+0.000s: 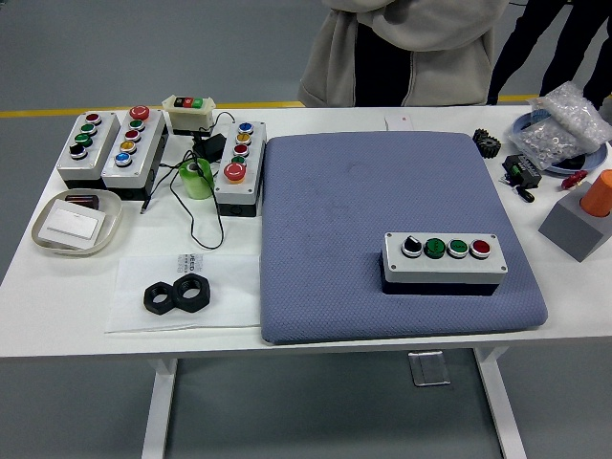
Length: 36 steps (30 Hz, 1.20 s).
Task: Pick up the button,place it on the desk,press the button,press the button
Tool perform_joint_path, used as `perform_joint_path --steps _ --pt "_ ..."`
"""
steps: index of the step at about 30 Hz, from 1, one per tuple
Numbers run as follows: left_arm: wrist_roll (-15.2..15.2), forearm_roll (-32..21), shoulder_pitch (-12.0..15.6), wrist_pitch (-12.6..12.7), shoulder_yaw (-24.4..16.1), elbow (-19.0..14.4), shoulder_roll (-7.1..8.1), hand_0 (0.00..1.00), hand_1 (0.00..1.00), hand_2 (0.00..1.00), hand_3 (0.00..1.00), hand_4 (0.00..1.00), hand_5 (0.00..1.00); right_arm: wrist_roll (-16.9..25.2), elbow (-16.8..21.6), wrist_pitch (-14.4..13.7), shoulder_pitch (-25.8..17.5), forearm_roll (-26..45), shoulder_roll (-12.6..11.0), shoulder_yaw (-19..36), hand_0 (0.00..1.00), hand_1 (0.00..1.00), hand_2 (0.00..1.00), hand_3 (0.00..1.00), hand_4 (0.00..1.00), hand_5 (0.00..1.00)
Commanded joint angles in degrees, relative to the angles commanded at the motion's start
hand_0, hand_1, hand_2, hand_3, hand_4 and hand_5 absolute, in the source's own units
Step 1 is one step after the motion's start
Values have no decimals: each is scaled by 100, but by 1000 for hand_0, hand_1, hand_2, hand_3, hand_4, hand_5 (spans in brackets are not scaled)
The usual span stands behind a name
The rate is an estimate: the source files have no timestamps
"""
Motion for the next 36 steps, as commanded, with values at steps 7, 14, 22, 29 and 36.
perform_joint_path --steps 7,14,22,29,36 --pt "-2 -15 -11 -3 6 0 -8 719 832 890 826 641 998 -71 -276 328 -82 64 113 2 956 859 894 865 664 805" --pt "-9 -31 -26 -7 20 0 -10 720 833 890 827 641 998 -231 -359 807 -129 -5 170 -46 962 862 894 863 636 844" --pt "-10 -41 -43 -11 27 -2 -13 719 833 891 827 641 998 -365 -394 1130 -160 -58 244 -105 965 860 893 859 610 893" --pt "-12 -37 -45 -14 28 -4 -10 720 833 890 827 641 998 -388 -411 1164 -170 -48 279 -153 966 858 892 858 620 894" --pt "-21 -53 -60 -18 44 -4 -6 719 833 890 827 640 998 -403 -411 1178 -161 -63 285 -148 964 858 889 857 617 887"
